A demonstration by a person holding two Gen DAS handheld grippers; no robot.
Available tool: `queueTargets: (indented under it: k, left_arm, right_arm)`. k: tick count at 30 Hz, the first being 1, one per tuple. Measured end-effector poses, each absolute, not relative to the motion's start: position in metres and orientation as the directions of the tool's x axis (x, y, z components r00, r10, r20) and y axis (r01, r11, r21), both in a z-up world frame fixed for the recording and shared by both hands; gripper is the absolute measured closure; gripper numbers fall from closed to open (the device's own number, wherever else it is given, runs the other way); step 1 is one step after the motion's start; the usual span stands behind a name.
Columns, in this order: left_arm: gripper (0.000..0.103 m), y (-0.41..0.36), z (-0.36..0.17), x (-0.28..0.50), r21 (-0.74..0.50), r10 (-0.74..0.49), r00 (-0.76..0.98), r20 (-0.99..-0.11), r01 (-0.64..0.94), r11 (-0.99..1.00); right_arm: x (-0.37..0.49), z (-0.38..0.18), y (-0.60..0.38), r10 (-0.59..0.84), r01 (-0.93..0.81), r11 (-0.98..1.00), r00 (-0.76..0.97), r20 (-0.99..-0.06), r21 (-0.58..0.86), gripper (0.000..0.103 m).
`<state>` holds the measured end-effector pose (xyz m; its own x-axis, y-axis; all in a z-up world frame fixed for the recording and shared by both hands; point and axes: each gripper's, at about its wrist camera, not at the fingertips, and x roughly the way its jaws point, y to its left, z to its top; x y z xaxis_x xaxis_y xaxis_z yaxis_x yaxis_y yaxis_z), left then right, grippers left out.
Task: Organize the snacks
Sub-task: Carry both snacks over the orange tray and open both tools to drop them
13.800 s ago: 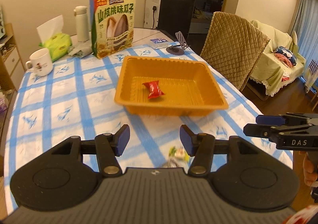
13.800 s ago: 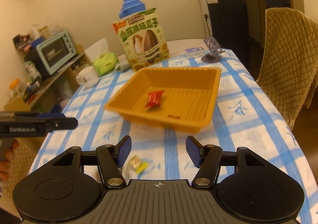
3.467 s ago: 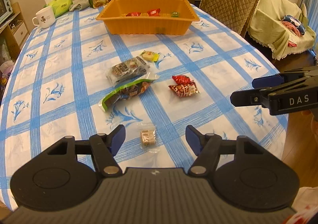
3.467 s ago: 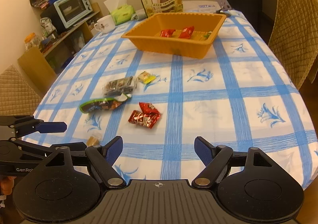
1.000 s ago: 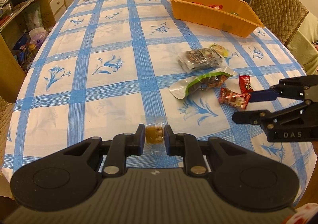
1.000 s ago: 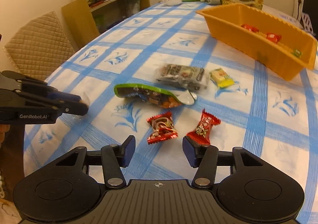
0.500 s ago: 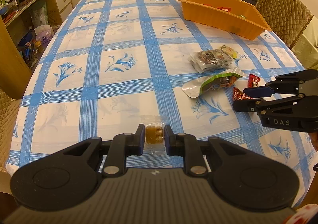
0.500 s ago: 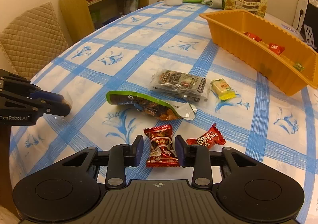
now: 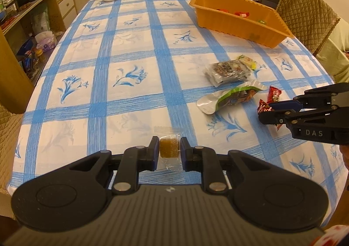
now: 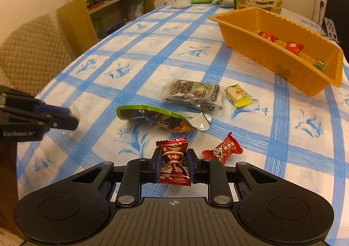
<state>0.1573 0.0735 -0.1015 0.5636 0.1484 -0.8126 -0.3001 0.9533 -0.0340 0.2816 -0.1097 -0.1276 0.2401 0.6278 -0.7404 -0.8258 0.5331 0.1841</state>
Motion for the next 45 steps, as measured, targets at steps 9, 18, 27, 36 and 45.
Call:
queueTargets:
  k: [9, 18, 27, 36, 45]
  left_arm:
    - [0.085, 0.059, -0.079, 0.18, -0.056, 0.091, 0.615, -0.783, -0.215, 0.975]
    - [0.085, 0.039, -0.055, 0.231, -0.061, 0.013, 0.672, -0.74, -0.085, 0.995]
    - [0.085, 0.038, -0.037, 0.302, -0.038, -0.02, 0.72, -0.694, -0.009, 0.999]
    - [0.085, 0.049, -0.024, 0.374, 0.013, -0.009, 0.757, -0.653, 0.023, 1.0]
    - [0.085, 0.059, -0.027, 0.44, 0.048, 0.012, 0.76, -0.649, 0.025, 0.999]
  right_arm:
    - [0.283, -0.106, -0.138, 0.652, -0.756, 0.599, 0.271, -0.708, 0.263, 0.079]
    - [0.304, -0.081, -0.168, 0.645, -0.667, 0.683, 0.361, -0.674, 0.296, 0.079]
    - [0.346, -0.06, -0.184, 0.621, -0.593, 0.746, 0.457, -0.636, 0.303, 0.079]
    - [0.398, -0.046, -0.184, 0.595, -0.532, 0.789, 0.537, -0.598, 0.308, 0.079]
    - [0.451, -0.04, -0.181, 0.569, -0.479, 0.818, 0.592, -0.57, 0.318, 0.079]
